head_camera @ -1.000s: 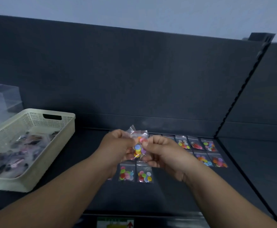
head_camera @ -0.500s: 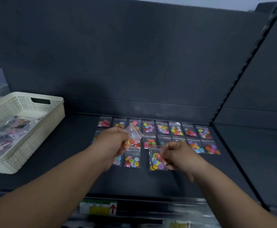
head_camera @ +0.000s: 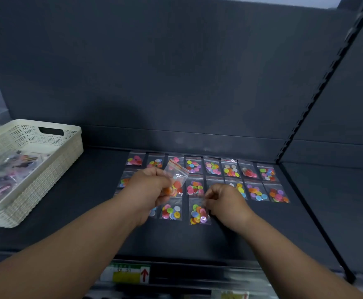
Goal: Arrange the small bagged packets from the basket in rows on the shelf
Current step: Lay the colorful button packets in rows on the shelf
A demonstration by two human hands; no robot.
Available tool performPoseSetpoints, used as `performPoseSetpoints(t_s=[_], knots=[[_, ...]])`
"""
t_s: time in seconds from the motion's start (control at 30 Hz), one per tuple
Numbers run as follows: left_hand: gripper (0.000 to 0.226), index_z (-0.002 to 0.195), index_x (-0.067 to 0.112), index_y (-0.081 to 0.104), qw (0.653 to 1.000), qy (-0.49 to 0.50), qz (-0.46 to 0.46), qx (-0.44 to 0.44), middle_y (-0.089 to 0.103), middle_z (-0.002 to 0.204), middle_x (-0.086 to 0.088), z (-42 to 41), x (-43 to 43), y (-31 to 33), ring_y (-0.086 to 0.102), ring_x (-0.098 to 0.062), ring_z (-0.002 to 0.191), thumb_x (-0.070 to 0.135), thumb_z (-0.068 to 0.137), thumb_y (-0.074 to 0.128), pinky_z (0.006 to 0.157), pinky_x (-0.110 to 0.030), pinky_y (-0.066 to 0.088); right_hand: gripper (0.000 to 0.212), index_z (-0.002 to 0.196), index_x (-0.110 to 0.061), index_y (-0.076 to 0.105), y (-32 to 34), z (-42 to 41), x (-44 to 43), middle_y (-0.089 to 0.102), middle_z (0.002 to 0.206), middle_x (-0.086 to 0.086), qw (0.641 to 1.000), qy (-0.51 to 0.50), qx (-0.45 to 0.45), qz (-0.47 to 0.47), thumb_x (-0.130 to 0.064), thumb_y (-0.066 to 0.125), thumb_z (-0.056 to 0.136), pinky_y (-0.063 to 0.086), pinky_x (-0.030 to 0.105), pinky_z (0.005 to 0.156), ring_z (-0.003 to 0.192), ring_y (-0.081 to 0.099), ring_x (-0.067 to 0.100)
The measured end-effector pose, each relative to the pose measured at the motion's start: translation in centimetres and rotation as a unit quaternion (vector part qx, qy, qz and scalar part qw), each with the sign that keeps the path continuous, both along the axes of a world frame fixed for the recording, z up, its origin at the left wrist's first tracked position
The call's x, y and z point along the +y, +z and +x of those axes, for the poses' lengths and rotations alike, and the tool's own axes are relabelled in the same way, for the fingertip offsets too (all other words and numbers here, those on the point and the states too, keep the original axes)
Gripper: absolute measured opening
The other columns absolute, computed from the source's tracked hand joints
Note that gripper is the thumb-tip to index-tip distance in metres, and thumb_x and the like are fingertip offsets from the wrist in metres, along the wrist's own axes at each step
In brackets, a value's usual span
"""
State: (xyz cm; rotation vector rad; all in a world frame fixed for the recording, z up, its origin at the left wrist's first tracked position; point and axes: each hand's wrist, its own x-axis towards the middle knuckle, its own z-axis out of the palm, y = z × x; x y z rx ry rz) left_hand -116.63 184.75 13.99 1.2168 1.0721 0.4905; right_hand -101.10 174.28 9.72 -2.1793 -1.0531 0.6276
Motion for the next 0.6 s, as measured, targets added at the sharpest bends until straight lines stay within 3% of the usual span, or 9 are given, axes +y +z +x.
performPoseSetpoints(t_s=[0.17, 0.27, 0.37, 0.47, 0.6], knots=[[0.005, 0.083, 0.013, 0.064, 0.999, -0.01, 0.035, 0.025, 0.069, 0.09, -0.008, -0.2, -0.4, 0.4, 0.058, -0.017, 0.075, 0.007, 0.085, 0.064, 0.059, -0.026, 0.044, 0.012, 0.076, -0.018, 0.057, 0.0, -0.2, 0.2, 0.065, 0.072, -0.003, 0.999, -0.002, -0.033, 0.01, -0.017, 0.065, 0.085, 0.048, 0.025, 0.057, 0.066, 0.062, 0.01], [0.003, 0.085, 0.013, 0.065, 0.999, -0.007, 0.039, 0.034, 0.067, 0.085, -0.005, -0.2, -0.4, 0.4, 0.051, -0.015, 0.07, 0.01, 0.084, 0.066, 0.057, -0.025, 0.041, 0.016, 0.075, -0.023, 0.053, 0.2, -0.1, -0.3, 0.06, 0.083, -0.004, 0.995, 0.01, -0.095, 0.035, -0.017, 0.062, 0.086, 0.043, 0.017, 0.056, 0.072, 0.06, 0.006], [0.005, 0.083, 0.012, 0.066, 0.999, -0.005, 0.033, 0.029, 0.064, 0.079, -0.005, -0.1, -0.3, 0.4, 0.05, -0.015, 0.066, 0.008, 0.085, 0.064, 0.057, -0.026, 0.043, 0.016, 0.075, -0.023, 0.059, 0.4, -0.4, -1.1, 0.056, 0.083, -0.011, 0.992, 0.074, -0.091, 0.046, -0.013, 0.063, 0.086, 0.044, 0.01, 0.058, 0.069, 0.056, 0.0], [0.011, 0.088, 0.008, 0.066, 0.999, -0.004, 0.021, 0.024, 0.063, 0.083, -0.007, 0.2, -0.4, 0.3, 0.053, -0.015, 0.069, 0.002, 0.086, 0.057, 0.06, -0.027, 0.047, 0.007, 0.082, -0.021, 0.064, -0.3, -0.5, -1.5, 0.054, 0.088, -0.011, 0.987, 0.128, -0.095, 0.011, -0.015, 0.065, 0.085, 0.043, 0.011, 0.065, 0.08, 0.056, 0.006], [0.013, 0.085, 0.011, 0.065, 0.999, -0.01, 0.02, 0.029, 0.065, 0.091, -0.009, 0.5, -0.6, 0.2, 0.056, -0.017, 0.078, 0.001, 0.086, 0.056, 0.064, -0.027, 0.051, 0.006, 0.091, -0.021, 0.066, -1.0, -0.7, -1.3, 0.056, 0.097, -0.008, 0.989, 0.118, -0.093, 0.008, -0.019, 0.065, 0.086, 0.039, 0.009, 0.067, 0.088, 0.056, 0.008]])
